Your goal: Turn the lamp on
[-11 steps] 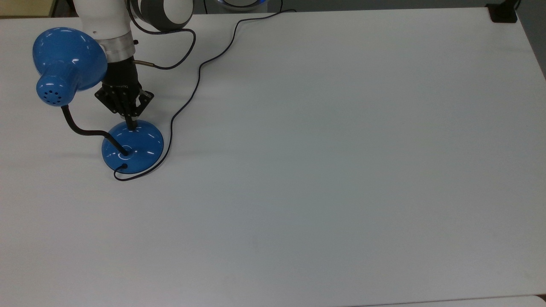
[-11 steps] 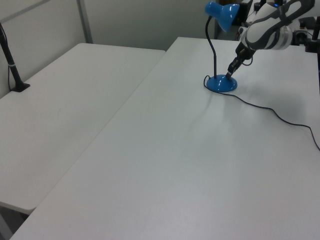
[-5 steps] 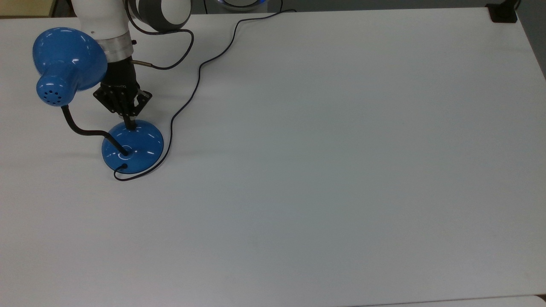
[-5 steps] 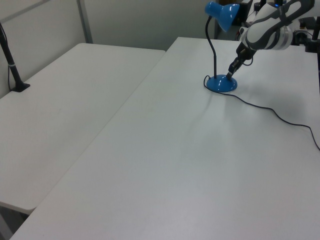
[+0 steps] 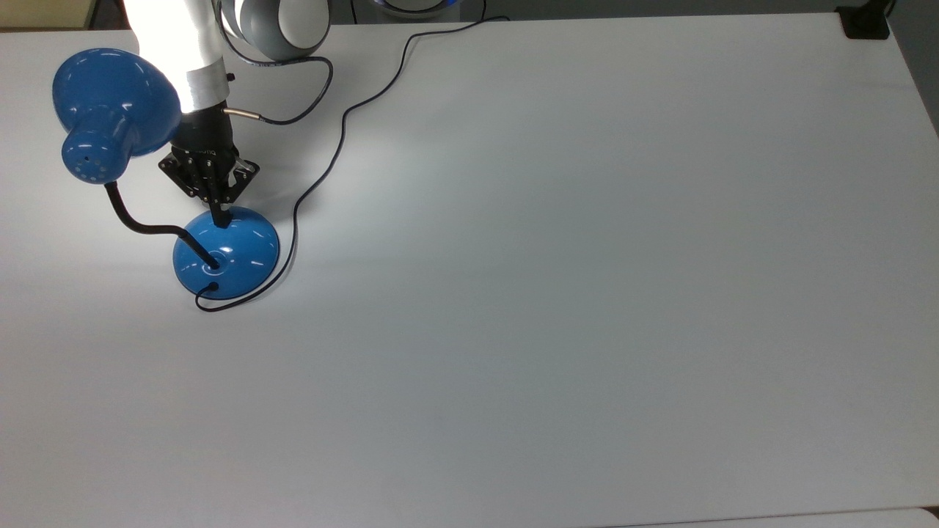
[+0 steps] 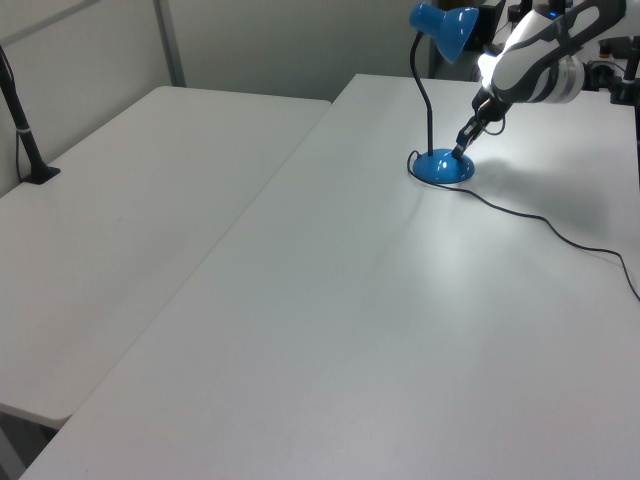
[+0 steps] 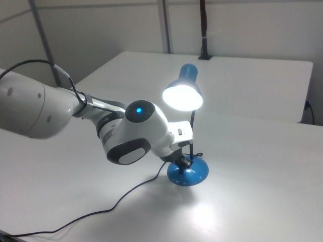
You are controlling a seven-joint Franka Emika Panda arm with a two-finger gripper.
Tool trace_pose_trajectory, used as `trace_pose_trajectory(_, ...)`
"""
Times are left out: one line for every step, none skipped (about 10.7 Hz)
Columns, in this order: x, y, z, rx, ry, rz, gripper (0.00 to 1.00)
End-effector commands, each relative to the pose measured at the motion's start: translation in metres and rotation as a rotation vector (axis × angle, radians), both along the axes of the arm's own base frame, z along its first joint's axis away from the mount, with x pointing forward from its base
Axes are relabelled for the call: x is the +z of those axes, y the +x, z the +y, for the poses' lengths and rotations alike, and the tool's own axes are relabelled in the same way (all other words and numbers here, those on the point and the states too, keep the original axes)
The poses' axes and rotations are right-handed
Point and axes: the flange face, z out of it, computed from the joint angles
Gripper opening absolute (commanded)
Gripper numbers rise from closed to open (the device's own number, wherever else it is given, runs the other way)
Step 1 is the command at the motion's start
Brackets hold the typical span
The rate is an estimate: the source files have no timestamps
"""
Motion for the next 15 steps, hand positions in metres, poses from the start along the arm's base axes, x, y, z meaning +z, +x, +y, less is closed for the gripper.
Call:
trace_pose_trajectory(-0.018,0.001,-0.002,-0.012,-0.011,0.002,0.00)
trace_pose_trajectory(-0.017,0.000,-0.002,-0.013,-0.010,0.001,0.00)
trace_pose_trajectory(-0.010,0.000,-0.002,-0.014,-0.007,-0.003,0.00)
trace_pose_trajectory(0.007,-0.003,-0.001,-0.010,-0.001,-0.016,0.00)
trace_pose_trajectory(0.025,-0.010,-0.001,0.008,0.048,0.018,0.00)
trace_pose_trajectory(0.047,-0.020,-0.004,0.033,0.092,0.052,0.19)
trace_pose_trajectory(0.066,-0.029,-0.006,0.056,0.113,0.072,0.29)
trace_pose_trajectory(0.077,-0.036,-0.006,0.085,0.117,0.103,0.42)
trace_pose_trajectory(0.084,-0.043,-0.004,0.143,0.082,0.168,0.58)
trace_pose_trajectory(0.088,-0.050,0.001,0.215,0.034,0.259,0.68)
trace_pose_trajectory(0.094,-0.056,0.003,0.266,0.003,0.341,0.81)
trace_pose_trajectory(0.104,-0.060,0.005,0.298,0.004,0.410,0.95)
trace_pose_trajectory(0.121,-0.063,0.007,0.306,0.022,0.449,1.00)
trace_pose_trajectory(0.148,-0.065,0.011,0.311,0.039,0.472,1.00)
trace_pose_trajectory(0.175,-0.063,0.018,0.298,0.060,0.498,1.00)
